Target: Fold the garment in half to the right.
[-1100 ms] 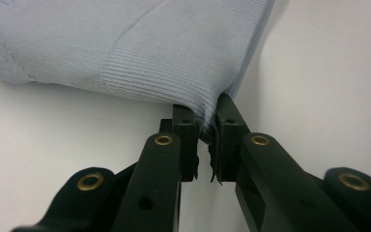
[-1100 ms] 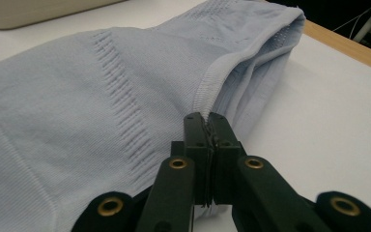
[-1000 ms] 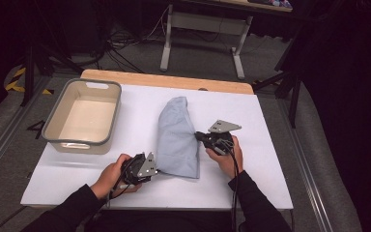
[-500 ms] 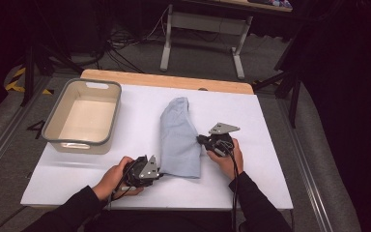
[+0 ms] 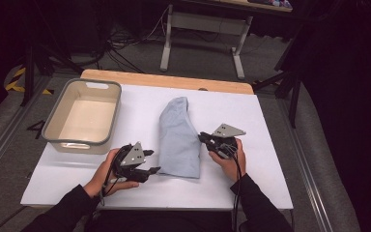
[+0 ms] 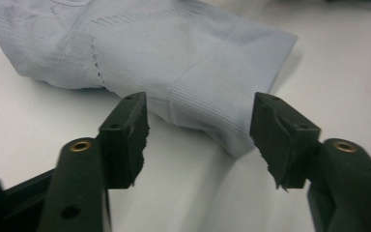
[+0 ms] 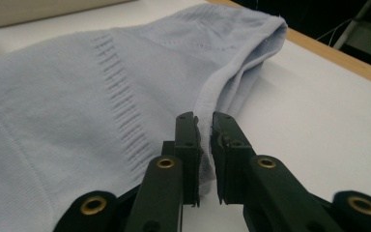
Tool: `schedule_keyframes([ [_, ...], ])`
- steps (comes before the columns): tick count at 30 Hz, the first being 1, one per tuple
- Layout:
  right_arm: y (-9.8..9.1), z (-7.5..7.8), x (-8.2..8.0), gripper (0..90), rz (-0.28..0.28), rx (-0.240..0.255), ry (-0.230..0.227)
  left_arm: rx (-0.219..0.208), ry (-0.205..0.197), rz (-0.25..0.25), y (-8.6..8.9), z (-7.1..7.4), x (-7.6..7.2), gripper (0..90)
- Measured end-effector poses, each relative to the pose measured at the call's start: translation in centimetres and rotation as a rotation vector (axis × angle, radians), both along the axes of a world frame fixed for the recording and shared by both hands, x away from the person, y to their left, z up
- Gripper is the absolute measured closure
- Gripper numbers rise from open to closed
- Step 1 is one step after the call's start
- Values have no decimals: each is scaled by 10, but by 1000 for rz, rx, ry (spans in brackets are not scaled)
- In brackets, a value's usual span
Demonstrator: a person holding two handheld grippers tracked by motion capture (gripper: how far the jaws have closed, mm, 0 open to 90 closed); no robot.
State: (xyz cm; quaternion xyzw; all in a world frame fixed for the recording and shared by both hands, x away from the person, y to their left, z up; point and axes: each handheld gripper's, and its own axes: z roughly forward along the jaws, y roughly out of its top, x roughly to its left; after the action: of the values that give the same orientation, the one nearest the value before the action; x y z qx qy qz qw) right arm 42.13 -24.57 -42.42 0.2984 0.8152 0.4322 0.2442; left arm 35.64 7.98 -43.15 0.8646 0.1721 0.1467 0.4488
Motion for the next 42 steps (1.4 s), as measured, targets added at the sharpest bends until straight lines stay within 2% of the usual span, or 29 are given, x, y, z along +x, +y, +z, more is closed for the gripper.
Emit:
schedule_keyframes([
  [1, 0, 1, -1, 816, 9, 10, -6, -35, 27, 10, -3, -1, 5, 367],
  [2, 0, 1, -3, 808, 25, 18, -14, -35, 27, 10, -3, -1, 5, 350],
  [3, 1, 1, -3, 796, 26, 11, -19, -41, 30, 42, -8, -3, 11, 336],
  [4, 2, 1, -3, 782, 31, 3, -17, -39, 40, 42, -11, -5, 14, 342],
  [6, 3, 0, -3, 776, 38, 3, -11, -32, 36, 46, -14, -6, 16, 346],
  [8, 7, -6, 2, 751, 40, -19, 6, 23, 45, 70, -23, -13, 24, 347],
  [9, 8, -8, 3, 748, 37, -24, 13, 30, 56, 74, -25, -16, 26, 346],
  [10, 8, -10, 5, 747, 32, -32, 21, 30, 56, 74, -25, -16, 26, 350],
  [11, 8, -12, 7, 747, 34, -31, 34, 62, 78, 75, -28, -21, 29, 351],
  [12, 7, -14, 8, 745, 33, -29, 46, 72, 82, 77, -28, -24, 31, 354],
  [15, 6, -18, 11, 745, 29, -45, 74, 71, 126, 70, -28, -29, 34, 362],
  [20, 6, -22, 13, 727, 11, -75, 89, 62, 160, 58, -27, -31, 36, 382],
  [21, 6, -25, 15, 722, 4, -82, 102, 47, 192, 39, -26, -32, 38, 403],
  [23, 4, -26, 15, 722, 4, -70, 109, 37, 204, 28, -25, -33, 38, 438],
  [24, 3, -27, 17, 722, 0, -46, 125, 34, 210, 22, -25, -33, 38, 486],
  [26, 3, -28, 17, 722, -2, -46, 128, 36, 214, -4, -25, -33, 38, 535],
  [32, 3, -30, 19, 719, 6, -41, 138, 53, 195, -25, -25, -31, 36, 711],
  [35, 3, -30, 21, 715, 11, -36, 150, 74, 176, -35, -27, -30, 33, 750],
  [38, 0, -30, 25, 708, 17, -11, 190, 114, 128, -35, -29, -27, 29, 771],
  [41, -1, -30, 27, 708, 25, 3, 212, 131, 109, -37, -30, -26, 27, 778],
  [42, 0, -30, 28, 708, 27, 3, 215, 147, 91, -39, -30, -25, 24, 779],
])
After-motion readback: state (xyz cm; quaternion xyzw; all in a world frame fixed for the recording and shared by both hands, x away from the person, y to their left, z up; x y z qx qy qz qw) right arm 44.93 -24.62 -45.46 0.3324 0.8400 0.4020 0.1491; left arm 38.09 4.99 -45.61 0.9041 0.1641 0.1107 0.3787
